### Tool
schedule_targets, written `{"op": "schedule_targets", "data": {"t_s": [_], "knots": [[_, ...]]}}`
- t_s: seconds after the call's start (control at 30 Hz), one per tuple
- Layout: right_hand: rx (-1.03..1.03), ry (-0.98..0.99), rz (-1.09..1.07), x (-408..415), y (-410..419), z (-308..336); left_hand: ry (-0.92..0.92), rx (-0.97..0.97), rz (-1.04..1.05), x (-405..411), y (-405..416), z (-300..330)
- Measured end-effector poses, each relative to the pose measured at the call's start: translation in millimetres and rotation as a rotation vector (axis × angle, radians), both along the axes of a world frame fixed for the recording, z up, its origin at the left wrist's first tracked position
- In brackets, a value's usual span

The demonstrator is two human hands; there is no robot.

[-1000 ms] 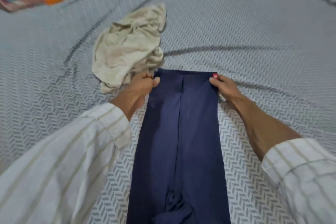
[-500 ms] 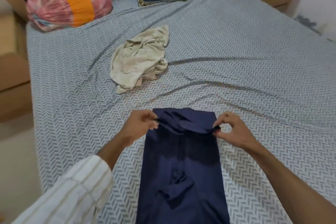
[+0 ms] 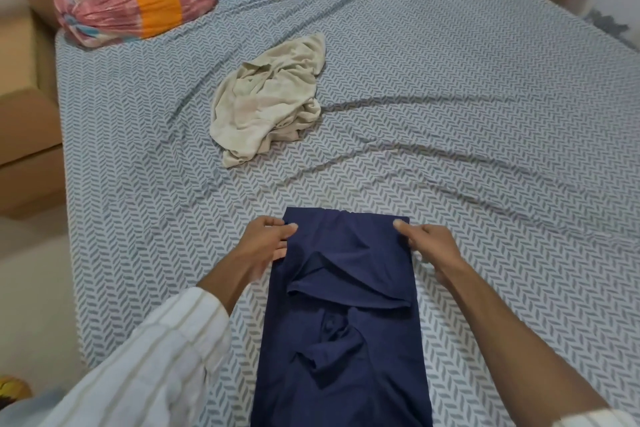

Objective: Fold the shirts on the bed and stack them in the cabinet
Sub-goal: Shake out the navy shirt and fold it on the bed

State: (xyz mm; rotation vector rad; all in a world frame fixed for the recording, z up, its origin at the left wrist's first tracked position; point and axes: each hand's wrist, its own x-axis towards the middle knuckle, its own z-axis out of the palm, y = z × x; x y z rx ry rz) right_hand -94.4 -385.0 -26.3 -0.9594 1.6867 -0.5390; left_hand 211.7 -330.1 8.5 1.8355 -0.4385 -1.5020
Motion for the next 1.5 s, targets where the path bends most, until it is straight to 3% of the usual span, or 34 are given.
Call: {"op": "schedule_targets", "data": {"t_s": [0.2,0.37,0.47,0.7,0.9,1.07,1.13,1.33,1.5], "knots": [[0.039,-0.032,-0.122,18,-36,-8,-0.099,-0.007,0.115,-7,-34,-5],[-0.005,0.005,-0.099,15,-36,-14,-0.203,-0.036,0.177,2,-46,-17],[-0.026,0.036,-0.063,18,-35,-16,-0.326,-0.083,0.071,0,-48,-25],[0.048,0.129,0.142,13,-32,-22,-0.544,-0.101,-0.439,2,-57,-31],[0.122,0.094,0.142,18,-31,-3,-0.427,-0.087,-0.408,-1,-46,-13],[0.131,-0.058,0.115,22,-17,47,-0.501,-0.207,-0.445,-3,-7,22],[0.044,-0.07,0.167,16,5,68,-0.592,-0.284,-0.528,1,12,38],[-0.396,0.163,0.505,-14,96,99,-0.868,-0.487,-0.725,15,94,60],[-0.547,0.269,0.634,-38,198,95,-1.038,-0.753,-1.03,16,168,43]]}}
